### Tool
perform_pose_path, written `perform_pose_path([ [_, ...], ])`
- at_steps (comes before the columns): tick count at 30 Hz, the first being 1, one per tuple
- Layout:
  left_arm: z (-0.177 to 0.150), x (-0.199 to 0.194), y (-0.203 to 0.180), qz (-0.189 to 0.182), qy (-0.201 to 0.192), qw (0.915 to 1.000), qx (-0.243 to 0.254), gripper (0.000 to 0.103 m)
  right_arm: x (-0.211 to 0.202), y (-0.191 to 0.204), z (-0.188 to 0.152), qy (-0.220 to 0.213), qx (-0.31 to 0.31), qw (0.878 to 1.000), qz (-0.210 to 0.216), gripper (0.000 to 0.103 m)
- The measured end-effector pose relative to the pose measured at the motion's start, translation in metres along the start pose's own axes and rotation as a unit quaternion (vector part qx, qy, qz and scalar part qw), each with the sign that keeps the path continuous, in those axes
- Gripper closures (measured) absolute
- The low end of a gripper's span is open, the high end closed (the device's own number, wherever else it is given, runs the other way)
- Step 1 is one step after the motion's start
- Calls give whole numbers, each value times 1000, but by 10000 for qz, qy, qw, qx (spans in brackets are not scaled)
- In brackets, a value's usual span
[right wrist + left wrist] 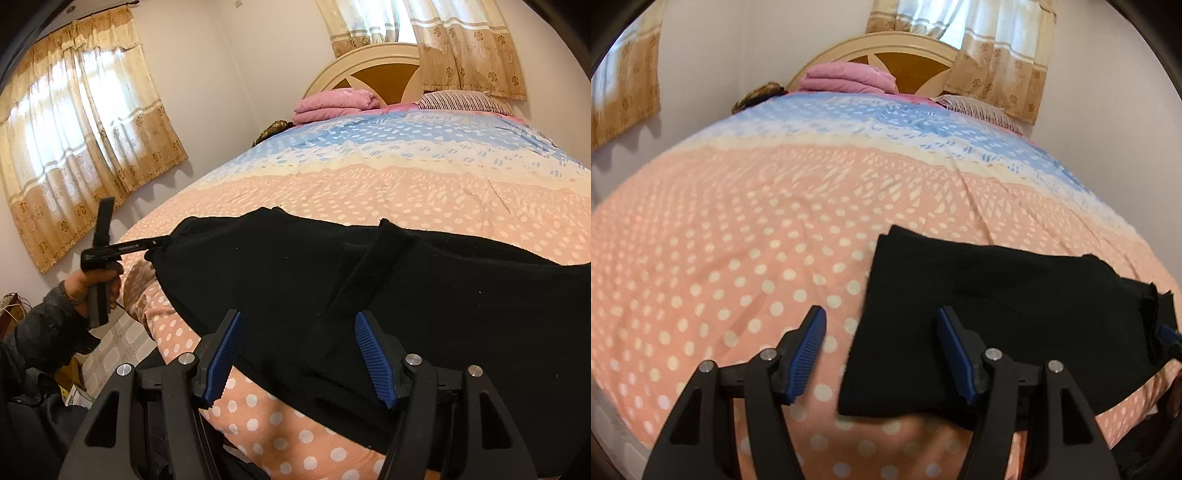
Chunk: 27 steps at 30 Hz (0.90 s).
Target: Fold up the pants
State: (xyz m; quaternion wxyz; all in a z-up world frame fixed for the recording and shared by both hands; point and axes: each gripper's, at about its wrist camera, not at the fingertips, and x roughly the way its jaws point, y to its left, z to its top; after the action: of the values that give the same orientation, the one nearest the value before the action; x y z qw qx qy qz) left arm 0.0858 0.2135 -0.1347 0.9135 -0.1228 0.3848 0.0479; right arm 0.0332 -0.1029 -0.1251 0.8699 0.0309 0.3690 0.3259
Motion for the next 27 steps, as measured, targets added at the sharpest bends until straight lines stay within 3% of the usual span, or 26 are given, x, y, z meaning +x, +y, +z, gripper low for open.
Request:
perform_pose_path([
  [4, -2, 5, 6, -262, 56, 9994, -215, 38, -1, 1, 0, -4, -13, 10000, -23, 39],
  [9, -5, 6, -2, -510, 161, 9985, -126, 43, -3, 0, -2, -26, 5, 10000, -9, 39],
  [12, -7, 6, -8, -477, 176, 9987, -26, 44, -4, 1, -1, -56, 20, 10000, 11, 39],
  [15, -7, 5, 1, -558, 165, 9981, -181, 54, -4, 3, -1, -67, 12, 10000, -2, 39],
  [17, -6, 1, 5, -685, 150, 9970, -321, 69, -5, 2, 0, -104, 30, 9999, -2, 39],
  [18, -6, -2, 7, -789, 164, 9960, -380, 71, -6, 2, 0, -125, 45, 9999, -7, 39],
  [27, 4, -41, -6, -1316, -439, 9883, -629, 75, -11, -5, 1, -262, 137, 9995, -71, 39],
])
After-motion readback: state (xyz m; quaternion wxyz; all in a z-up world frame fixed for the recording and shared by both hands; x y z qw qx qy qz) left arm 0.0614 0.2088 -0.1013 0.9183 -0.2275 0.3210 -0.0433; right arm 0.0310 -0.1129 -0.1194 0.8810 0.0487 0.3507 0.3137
